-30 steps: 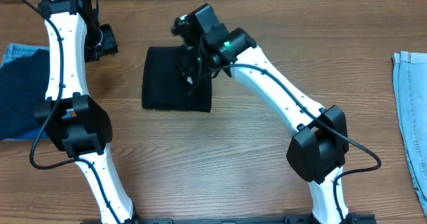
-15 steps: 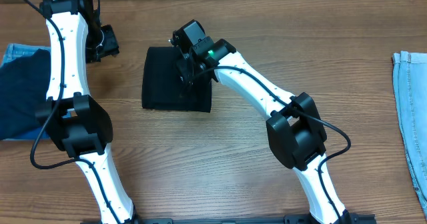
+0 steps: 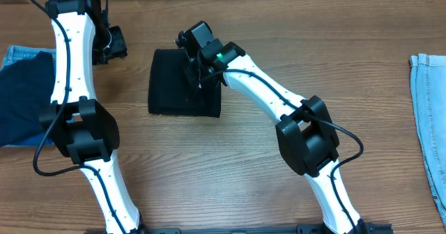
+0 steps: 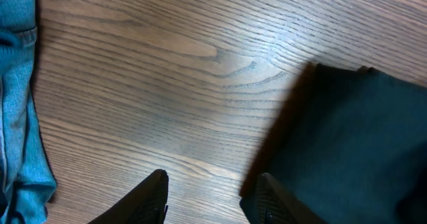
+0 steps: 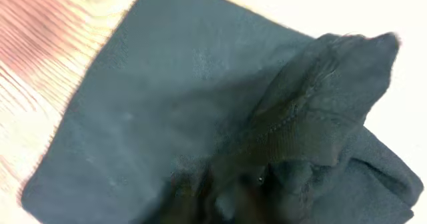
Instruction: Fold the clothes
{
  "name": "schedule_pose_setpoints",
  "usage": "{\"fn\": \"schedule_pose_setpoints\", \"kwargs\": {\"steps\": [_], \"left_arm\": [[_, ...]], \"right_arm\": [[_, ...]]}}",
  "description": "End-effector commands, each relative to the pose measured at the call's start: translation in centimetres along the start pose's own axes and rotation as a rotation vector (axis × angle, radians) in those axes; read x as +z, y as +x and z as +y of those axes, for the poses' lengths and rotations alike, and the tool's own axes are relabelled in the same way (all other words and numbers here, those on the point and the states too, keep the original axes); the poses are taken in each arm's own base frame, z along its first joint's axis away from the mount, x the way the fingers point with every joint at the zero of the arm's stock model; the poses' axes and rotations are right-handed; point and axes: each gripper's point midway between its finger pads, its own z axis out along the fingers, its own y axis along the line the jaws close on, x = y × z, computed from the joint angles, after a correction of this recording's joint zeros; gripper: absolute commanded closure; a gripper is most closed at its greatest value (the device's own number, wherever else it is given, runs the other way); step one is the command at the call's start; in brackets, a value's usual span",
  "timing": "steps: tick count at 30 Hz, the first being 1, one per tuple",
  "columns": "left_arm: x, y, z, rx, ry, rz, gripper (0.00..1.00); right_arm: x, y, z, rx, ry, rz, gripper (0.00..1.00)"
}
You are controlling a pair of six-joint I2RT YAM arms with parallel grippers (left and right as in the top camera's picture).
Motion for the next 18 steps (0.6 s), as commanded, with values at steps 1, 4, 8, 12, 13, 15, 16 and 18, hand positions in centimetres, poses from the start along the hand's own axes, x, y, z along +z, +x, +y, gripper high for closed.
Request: {"fn": "schedule_pose_setpoints", "kwargs": {"steps": [1,4,8,12,13,15,16,18], "left_arm": [[-0.7,-0.5,-0.7,0.033,0.019,-0.029,0.53],[-0.7,-0.5,-0.7,0.033,0.018,-0.028,0.53],[-0.8,-0.6,-0.7,0.033,0.019,-0.03,0.53],[-0.8,-0.6,-0.7,0.033,0.019,-0.032,0.53],[-0.8,-0.6,-0.7,0.033,0.019,-0.031,0.53],[-0.8,-0.6,-0.7,0.033,0.019,-0.031,0.53],[-0.8,-0.6,-0.7,0.033,0.019,-0.03,0.53],[-0.8,-0.6,-0.7,0.033,0.019,-0.031,0.53]], "right_arm": [[1.0,0.9,-1.3,0.039,0.046,0.03,0.96],[-0.9,2.3,-8.4,0.222,0.295,0.078,0.96],[-2.3,4.0,-13.6,0.384,0.355,0.126,0.96],[-1.9,4.3,-12.0,0.392,0.262,0.156,0.66],[-1.9,4.6,-11.6,0.388,0.257,0.169,0.6],[-2.2,5.2,-12.6,0.381,0.324,0.185,0.59],[-2.7,5.6,-13.8,0.384,0.377,0.191,0.6],[-3.6,6.2,-15.7,0.394,0.45,0.204,0.6]]}}
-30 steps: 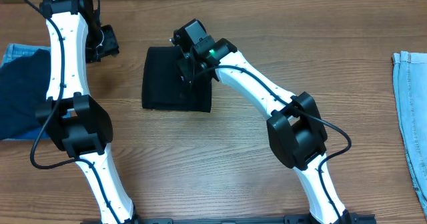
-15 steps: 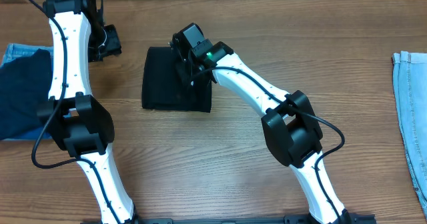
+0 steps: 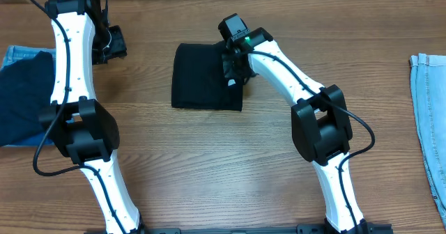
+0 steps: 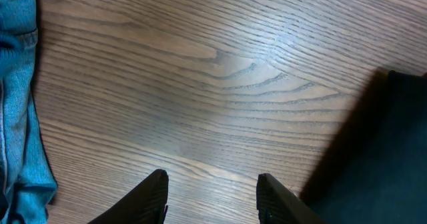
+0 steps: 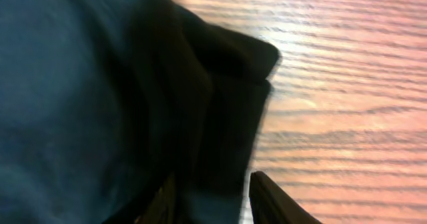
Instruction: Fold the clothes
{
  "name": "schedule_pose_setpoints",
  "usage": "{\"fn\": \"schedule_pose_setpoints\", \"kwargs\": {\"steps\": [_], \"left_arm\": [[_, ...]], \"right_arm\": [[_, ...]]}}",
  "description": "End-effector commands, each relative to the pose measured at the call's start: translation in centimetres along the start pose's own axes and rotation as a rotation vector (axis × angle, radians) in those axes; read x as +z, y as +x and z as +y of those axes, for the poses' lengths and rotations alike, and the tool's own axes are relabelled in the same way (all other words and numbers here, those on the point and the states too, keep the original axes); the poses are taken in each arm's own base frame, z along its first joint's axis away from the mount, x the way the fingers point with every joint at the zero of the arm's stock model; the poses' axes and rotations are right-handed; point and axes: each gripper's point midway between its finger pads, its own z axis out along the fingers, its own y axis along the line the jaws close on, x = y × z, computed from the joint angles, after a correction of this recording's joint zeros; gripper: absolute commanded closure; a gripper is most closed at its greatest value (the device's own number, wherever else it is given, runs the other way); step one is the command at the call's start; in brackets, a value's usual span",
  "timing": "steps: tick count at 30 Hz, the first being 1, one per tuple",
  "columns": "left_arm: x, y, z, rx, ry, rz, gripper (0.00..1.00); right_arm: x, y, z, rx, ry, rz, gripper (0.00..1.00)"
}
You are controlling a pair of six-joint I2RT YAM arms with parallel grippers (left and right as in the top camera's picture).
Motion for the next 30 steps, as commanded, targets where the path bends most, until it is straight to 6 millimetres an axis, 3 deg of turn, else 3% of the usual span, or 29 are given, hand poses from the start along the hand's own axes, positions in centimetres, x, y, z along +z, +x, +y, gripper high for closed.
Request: {"fn": "schedule_pose_setpoints", "kwargs": {"steps": [1,4,6,7,8,10,11,15,18,22,30], "left_arm": [[-0.7,-0.5,-0.7,0.03,0.018,-0.027,0.53],[-0.7,-0.5,-0.7,0.03,0.018,-0.028,0.53],[-0.8,-0.6,-0.7,0.03,0.019,-0.032,0.53],[-0.8,-0.6,-0.7,0.03,0.019,-0.032,0.53],[-0.8,-0.6,-0.7,0.03,0.019,-0.032,0.53],[-0.8,-0.6,-0.7,0.03,0.019,-0.031,0.53],[-0.8,-0.6,-0.7,0.03,0.019,-0.03,0.53],[-0.7,-0.4,-0.7,0.03,0.018,-0.025,0.53],[-0.7,-0.3,-0.6,0.031,0.017,-0.019,0.54],[-0.7,-0.3,-0.6,0.03,0.017,-0.02,0.53],[-0.7,-0.3,-0.6,0.03,0.016,-0.017,0.54]], "right_arm": [[-0.6,-1.2,-4.0,0.043,0.138,-0.028,0.6],[-2.7,-2.1,-5.0,0.026,0.146,-0.039,0.6],[-6.1,-4.6,-4.2,-0.044,0.118,-0.129,0.52],[-8.3,-6.2,-2.9,-0.104,0.05,-0.186,0.37],[-9.2,-6.7,-1.4,-0.147,-0.025,-0.204,0.3],[-10.0,-7.4,2.4,-0.218,-0.279,-0.227,0.32],[-9.9,-7.6,3.3,-0.221,-0.352,-0.232,0.33],[-7.1,-8.9,3.9,-0.212,-0.367,-0.275,0.35],[-5.0,-9.2,3.9,-0.198,-0.36,-0.271,0.48],[-2.2,-8.6,3.1,-0.161,-0.31,-0.232,0.47],[-1.1,-8.5,2.6,-0.154,-0.29,-0.221,0.47]]}}
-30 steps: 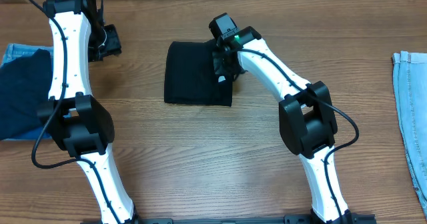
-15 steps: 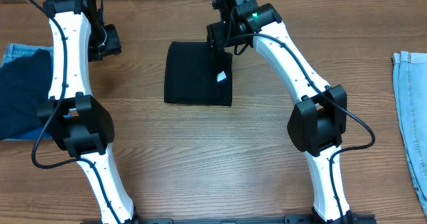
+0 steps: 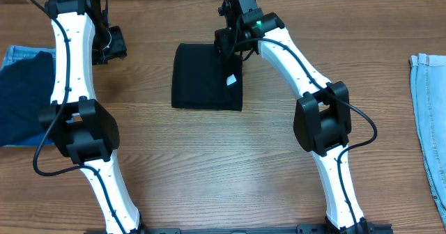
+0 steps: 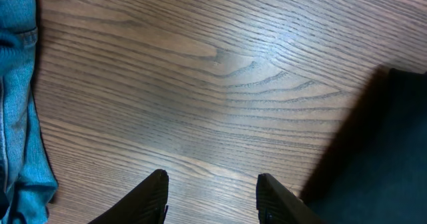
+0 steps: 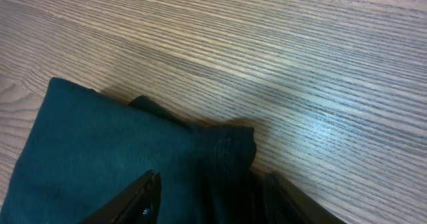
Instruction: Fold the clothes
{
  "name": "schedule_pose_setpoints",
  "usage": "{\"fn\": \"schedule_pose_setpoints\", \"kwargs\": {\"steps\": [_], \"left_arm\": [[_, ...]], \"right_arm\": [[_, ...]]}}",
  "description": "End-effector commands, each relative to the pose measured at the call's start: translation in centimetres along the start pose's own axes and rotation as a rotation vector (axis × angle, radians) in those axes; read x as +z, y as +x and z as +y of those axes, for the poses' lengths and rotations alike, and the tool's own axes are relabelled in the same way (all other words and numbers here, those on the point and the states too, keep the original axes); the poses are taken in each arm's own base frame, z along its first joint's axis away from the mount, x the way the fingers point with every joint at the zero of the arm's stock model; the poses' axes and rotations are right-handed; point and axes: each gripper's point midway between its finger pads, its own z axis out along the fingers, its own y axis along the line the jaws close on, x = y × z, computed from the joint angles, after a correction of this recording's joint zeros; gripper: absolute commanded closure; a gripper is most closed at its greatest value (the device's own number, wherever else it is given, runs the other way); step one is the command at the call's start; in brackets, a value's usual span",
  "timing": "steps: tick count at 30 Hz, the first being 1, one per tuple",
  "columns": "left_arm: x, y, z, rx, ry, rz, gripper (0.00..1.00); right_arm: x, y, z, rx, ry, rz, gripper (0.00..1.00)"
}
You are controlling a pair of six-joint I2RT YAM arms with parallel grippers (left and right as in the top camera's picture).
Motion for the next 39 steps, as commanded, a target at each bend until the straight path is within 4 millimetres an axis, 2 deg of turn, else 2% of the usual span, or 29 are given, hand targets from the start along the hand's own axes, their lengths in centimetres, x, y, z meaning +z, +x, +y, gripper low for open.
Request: {"fn": "schedule_pose_setpoints", "kwargs": {"steps": [1,4,7,8,9,10,11,12,13,15,19,22,25,28,33,35,36,38,39], "left_arm": [[-0.7,-0.3,-0.6,0.028,0.017,-0.02,0.54],[-0.7,-0.3,-0.6,0.028,0.017,-0.02,0.54],[-0.7,-0.3,-0.6,0.028,0.017,-0.021,0.54],[-0.7,-0.3,-0.6,0.028,0.017,-0.021,0.54],[-0.7,-0.3,-0.6,0.028,0.017,-0.021,0.54],[-0.7,-0.3,-0.6,0.028,0.017,-0.021,0.54],[-0.7,-0.3,-0.6,0.028,0.017,-0.021,0.54],[-0.7,-0.3,-0.6,0.028,0.017,-0.021,0.54],[-0.7,-0.3,-0.6,0.029,0.017,-0.021,0.54],[-0.7,-0.4,-0.6,0.029,0.017,-0.022,0.54],[-0.7,-0.3,-0.6,0.04,0.017,-0.021,0.54],[-0.7,-0.3,-0.6,0.04,0.017,-0.021,0.54],[-0.7,-0.3,-0.6,0.044,0.018,-0.021,0.54],[-0.8,-0.3,-1.3,0.053,0.057,-0.017,0.53],[-1.2,0.4,-5.9,0.22,0.212,-0.017,0.53],[-1.4,0.9,-8.4,0.317,0.26,-0.027,0.53],[-1.6,1.2,-10.2,0.384,0.284,-0.042,0.53],[-1.8,1.8,-13.3,0.484,0.299,-0.072,0.53],[-1.8,2.0,-14.2,0.511,0.304,-0.081,0.53]], "right_arm": [[1.3,1.0,-1.2,0.026,0.021,0.028,0.47],[2.2,1.5,-1.5,0.044,0.024,0.042,0.48],[2.3,1.1,-1.5,0.055,0.023,0.025,0.66],[2.3,1.1,-1.6,0.068,0.023,0.022,0.77],[2.3,1.0,-1.5,0.074,0.023,0.021,0.95],[2.2,1.0,-2.4,0.129,0.071,0.015,0.96],[1.9,1.5,-4.4,0.234,0.186,0.012,0.96],[0.9,3.1,-7.7,0.46,0.366,0.015,0.96],[0.6,4.0,-8.4,0.562,0.397,0.032,0.96],[0.6,4.8,-8.4,0.653,0.347,0.072,0.94],[0.8,5.2,-7.2,0.637,0.287,0.114,0.59],[0.5,6.5,-7.2,0.612,0.31,0.168,0.58],[-0.1,7.8,-8.1,0.555,0.339,0.228,0.59],[-1.4,10.3,-9.1,0.556,0.414,0.323,0.59],[-2.6,12.4,-9.4,0.506,0.456,0.421,0.58],[-2.9,12.3,-9.3,0.46,0.446,0.43,0.62],[-3.7,11.6,-9.5,0.46,0.442,0.412,0.62],[-7.0,8.8,-9.5,0.409,0.413,0.342,0.61],[-8.2,7.9,-9.3,0.387,0.404,0.321,0.61]]}}
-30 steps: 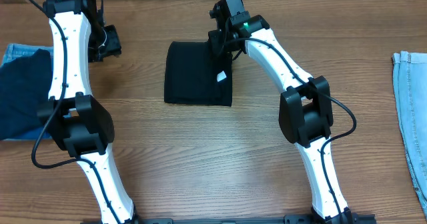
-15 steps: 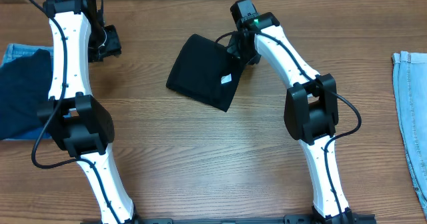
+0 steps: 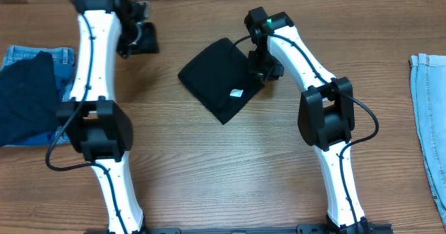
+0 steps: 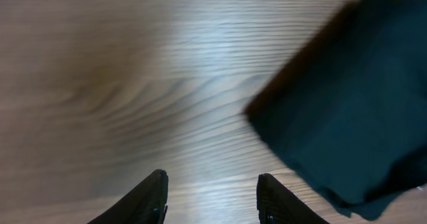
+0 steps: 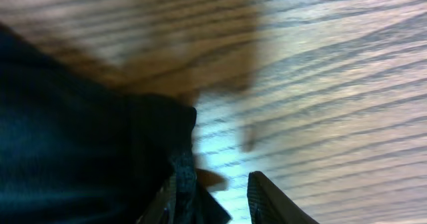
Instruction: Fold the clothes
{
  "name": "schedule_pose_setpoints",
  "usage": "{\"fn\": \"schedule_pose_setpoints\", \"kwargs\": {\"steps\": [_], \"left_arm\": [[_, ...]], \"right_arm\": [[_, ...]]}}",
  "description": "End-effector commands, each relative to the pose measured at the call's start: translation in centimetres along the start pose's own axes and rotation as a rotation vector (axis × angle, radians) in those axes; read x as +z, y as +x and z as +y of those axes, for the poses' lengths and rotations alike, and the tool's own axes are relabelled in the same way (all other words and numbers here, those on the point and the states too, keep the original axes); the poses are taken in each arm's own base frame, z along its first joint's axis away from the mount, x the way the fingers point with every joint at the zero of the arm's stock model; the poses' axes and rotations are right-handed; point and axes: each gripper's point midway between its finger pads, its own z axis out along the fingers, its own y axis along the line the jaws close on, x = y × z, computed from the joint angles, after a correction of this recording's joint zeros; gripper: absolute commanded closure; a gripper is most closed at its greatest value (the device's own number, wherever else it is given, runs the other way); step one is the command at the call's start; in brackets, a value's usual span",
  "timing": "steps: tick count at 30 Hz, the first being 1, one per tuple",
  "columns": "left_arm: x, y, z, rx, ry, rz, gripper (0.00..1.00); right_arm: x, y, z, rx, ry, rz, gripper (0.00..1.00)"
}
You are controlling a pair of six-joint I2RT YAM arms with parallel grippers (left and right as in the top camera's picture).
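A black folded cloth lies near the table's middle, turned like a diamond, with a small white tag near its lower right side. My right gripper sits at its right corner. In the right wrist view the cloth's edge rests against the left finger, and bare wood shows between it and the other finger, so the right gripper stands open. My left gripper hovers open up and to the left of the cloth, nothing between its fingers. The cloth fills the right of its view.
A dark navy garment on blue denim lies at the table's left edge. Light blue jeans lie at the right edge. Both white arms reach in from the front edge.
The black cloth has turned from square to a diamond and shifted slightly right. My right gripper has come down from its top edge to its right corner. My left gripper has moved right, closer to the cloth.
First my right gripper was on the cloth with bunched fabric between its fingers. Then the cloth lay further right with the gripper at its right edge. After that the gripper stood open over the top right corner. Now the cloth is rotated and the left arm has neared.
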Motion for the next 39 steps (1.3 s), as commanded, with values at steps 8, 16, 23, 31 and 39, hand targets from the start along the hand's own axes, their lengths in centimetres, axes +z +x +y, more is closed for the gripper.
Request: {"fn": "schedule_pose_setpoints", "kwargs": {"steps": [8,16,23,31,39], "left_arm": [[5.4,-1.5,-14.2,0.402,0.112,-0.074,0.63],[14.6,1.3,-14.1,0.406,0.093,0.089,0.63],[16.1,2.9,-13.6,0.394,0.09,0.159,0.63],[16.0,3.1,-13.5,0.392,0.089,0.168,0.63],[16.0,3.3,-13.5,0.391,0.088,0.178,0.62]], "right_arm": [[-11.7,1.7,4.6,-0.334,-0.431,-0.068,0.8],[-12.3,3.4,8.3,-0.396,-0.539,-0.047,0.84],[-7.7,5.7,10.3,-0.336,-0.558,0.054,0.84],[0.1,9.7,8.4,-0.256,-0.492,0.209,0.84],[-1.1,11.3,4.9,-0.25,-0.536,0.323,0.86]]}}
